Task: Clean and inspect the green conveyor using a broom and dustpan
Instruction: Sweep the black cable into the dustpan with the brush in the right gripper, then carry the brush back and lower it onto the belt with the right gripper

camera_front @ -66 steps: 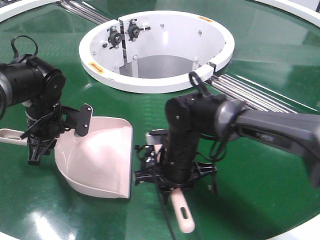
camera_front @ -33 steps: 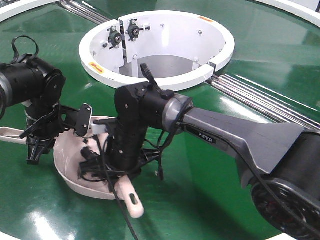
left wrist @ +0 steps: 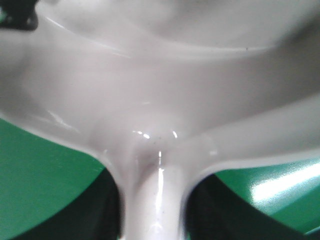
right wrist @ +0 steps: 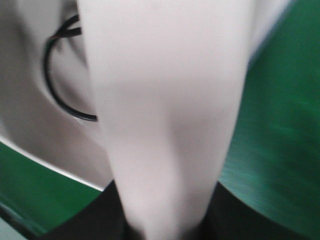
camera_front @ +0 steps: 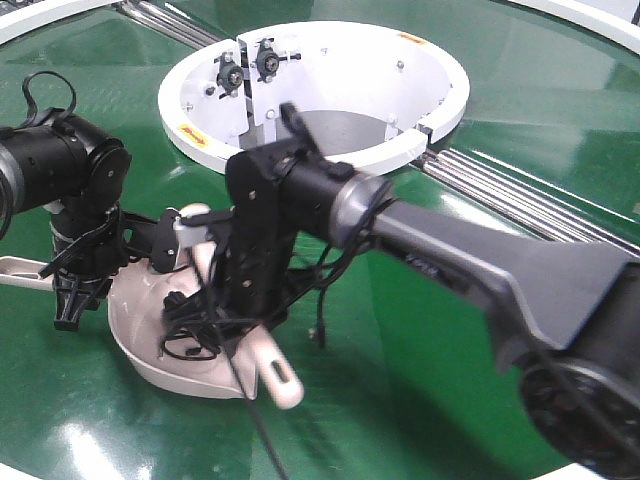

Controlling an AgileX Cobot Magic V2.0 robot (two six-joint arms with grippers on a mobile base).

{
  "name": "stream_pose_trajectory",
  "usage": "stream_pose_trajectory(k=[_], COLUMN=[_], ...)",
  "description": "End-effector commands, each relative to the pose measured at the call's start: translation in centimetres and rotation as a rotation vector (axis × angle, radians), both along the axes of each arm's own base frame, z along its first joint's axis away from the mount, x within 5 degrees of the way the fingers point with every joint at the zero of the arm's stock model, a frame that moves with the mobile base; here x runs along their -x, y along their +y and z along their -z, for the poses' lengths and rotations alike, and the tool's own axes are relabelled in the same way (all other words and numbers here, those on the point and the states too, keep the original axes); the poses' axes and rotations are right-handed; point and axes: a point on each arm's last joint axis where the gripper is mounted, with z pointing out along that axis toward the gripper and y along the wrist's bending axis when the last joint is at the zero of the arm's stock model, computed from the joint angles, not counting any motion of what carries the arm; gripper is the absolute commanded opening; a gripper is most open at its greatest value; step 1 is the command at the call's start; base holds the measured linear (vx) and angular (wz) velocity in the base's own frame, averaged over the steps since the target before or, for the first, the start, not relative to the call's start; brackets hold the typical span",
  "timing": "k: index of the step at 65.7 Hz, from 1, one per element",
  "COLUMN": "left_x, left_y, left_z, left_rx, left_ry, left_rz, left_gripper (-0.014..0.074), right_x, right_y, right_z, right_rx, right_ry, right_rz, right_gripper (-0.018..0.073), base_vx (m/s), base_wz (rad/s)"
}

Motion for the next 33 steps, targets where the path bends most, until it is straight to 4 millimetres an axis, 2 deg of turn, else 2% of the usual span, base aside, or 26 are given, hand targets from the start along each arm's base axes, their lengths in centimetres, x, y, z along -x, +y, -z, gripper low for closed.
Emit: stream_pose_trajectory(k=[1,11,19,33], left_x=[0.2,0.2,0.2,0.2], left_y=[-0.1,-0.1,-0.1,-0.1], left_z=[-2.5,-2.5,-2.5,-2.5], left_rx=[0.013,0.013,0.013,0.013], left_ry=[-0.062,-0.062,-0.062,-0.062], left_rz=[0.006,0.006,0.006,0.006], left_gripper=[-0.0006,-0.0006,-0.0006,-0.0006], right_x=[-0.6,-1.6,-1.6,-0.3], right_y=[-4.0,-9.9,-14.2,-20.9], right_z=[-4.4,-4.9,-4.9,-3.6], right_rx=[0.019,0.045,0.057,0.071], right_ry=[-0.064,-0.043,-0.039,-0.034], right_rz=[0.043,0.124,0.174,0.278], right_gripper=[-0.0004,-0.0002,-0.0001,-0.0001], base_vx=[0.00,0.00,0.00,0.00], base_wz=[0.00,0.00,0.00,0.00])
